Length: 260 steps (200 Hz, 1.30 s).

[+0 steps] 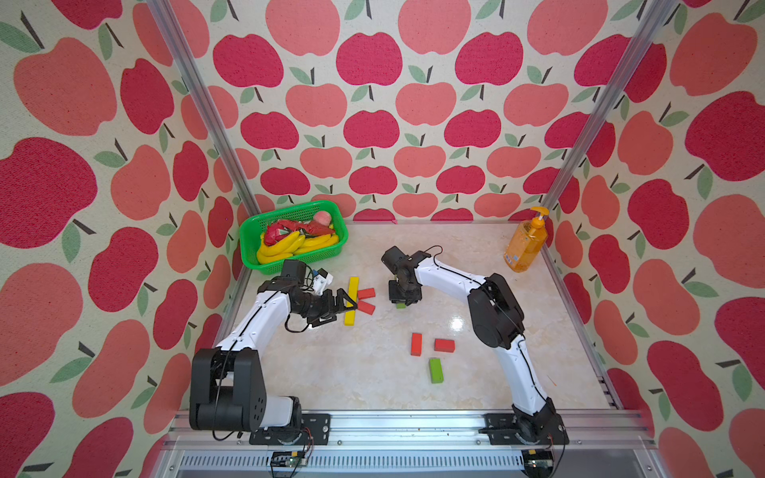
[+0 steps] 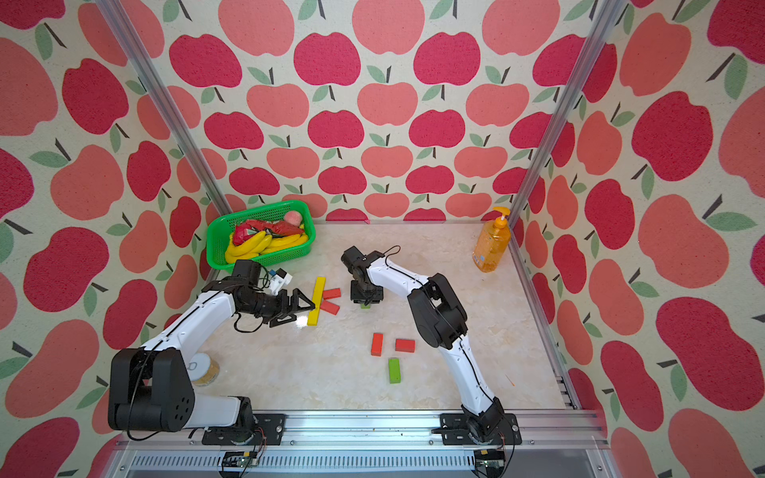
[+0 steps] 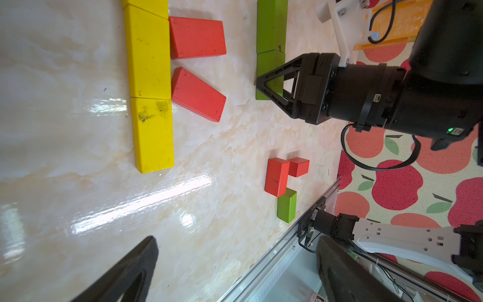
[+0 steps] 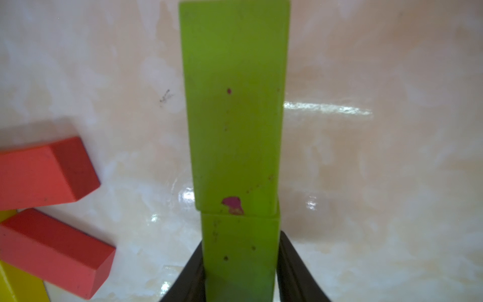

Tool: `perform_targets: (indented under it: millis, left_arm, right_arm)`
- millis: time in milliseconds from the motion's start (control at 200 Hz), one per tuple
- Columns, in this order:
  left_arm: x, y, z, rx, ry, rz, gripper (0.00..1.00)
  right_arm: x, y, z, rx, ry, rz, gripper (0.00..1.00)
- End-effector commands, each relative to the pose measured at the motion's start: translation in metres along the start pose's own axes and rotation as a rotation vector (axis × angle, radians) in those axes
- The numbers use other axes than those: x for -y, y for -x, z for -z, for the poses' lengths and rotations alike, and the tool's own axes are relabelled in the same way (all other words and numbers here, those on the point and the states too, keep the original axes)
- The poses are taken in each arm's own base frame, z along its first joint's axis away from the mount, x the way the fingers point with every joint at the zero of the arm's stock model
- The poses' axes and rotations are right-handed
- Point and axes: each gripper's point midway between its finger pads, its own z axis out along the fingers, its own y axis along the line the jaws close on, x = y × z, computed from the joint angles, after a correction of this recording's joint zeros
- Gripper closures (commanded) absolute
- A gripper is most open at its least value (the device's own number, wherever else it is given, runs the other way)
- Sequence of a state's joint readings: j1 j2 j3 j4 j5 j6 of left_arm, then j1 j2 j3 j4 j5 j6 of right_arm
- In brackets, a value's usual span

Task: Assemble the letter k with building blocks
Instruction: Assemble the building block at the center of the board.

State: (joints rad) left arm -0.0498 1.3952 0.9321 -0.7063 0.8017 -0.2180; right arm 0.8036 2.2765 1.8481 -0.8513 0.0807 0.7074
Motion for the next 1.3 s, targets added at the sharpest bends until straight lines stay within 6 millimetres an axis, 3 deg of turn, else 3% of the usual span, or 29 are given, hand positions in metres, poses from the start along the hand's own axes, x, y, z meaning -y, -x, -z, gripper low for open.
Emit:
perform_targets:
  millis: [0,300,495,680,850,1030,1125,1295]
  left_arm:
    - [0.005,0.004,0.002,0.000,-0.021,-0.004,0.02]
    - [0.005,0.004,0.002,-0.001,-0.022,-0.003,0.02]
    - [0.007,0.004,0.003,0.003,-0.025,-0.007,0.02]
    - [0.007,0.004,0.004,0.006,-0.026,-0.010,0.02]
    - [0.008,0.004,0.004,0.006,-0.026,-0.013,0.02]
    - [0.008,0.004,0.005,0.009,-0.020,-0.017,0.02]
    - [0.006,0.004,0.005,0.007,-0.013,-0.016,0.02]
    - [0.008,0.003,0.008,0.018,-0.007,-0.030,0.02]
  right_arm:
    - [0.005,-0.001,-0.007,-0.019,-0.025,-0.004,0.58]
    - [-0.002,0.002,-0.002,0.002,0.005,0.018,0.48]
    - [-0.006,0.014,0.020,0.102,-0.027,0.067,0.30]
    - [-0.013,0.018,0.031,0.146,-0.019,0.102,0.29]
    - [-0.029,0.025,0.061,0.247,0.000,0.158,0.25]
    - [-0.025,0.026,0.099,0.320,-0.040,0.174,0.25]
    - [-0.016,0.016,0.119,0.348,-0.064,0.170,0.24]
    - [0.005,-0.027,0.126,0.285,0.015,0.063,0.24]
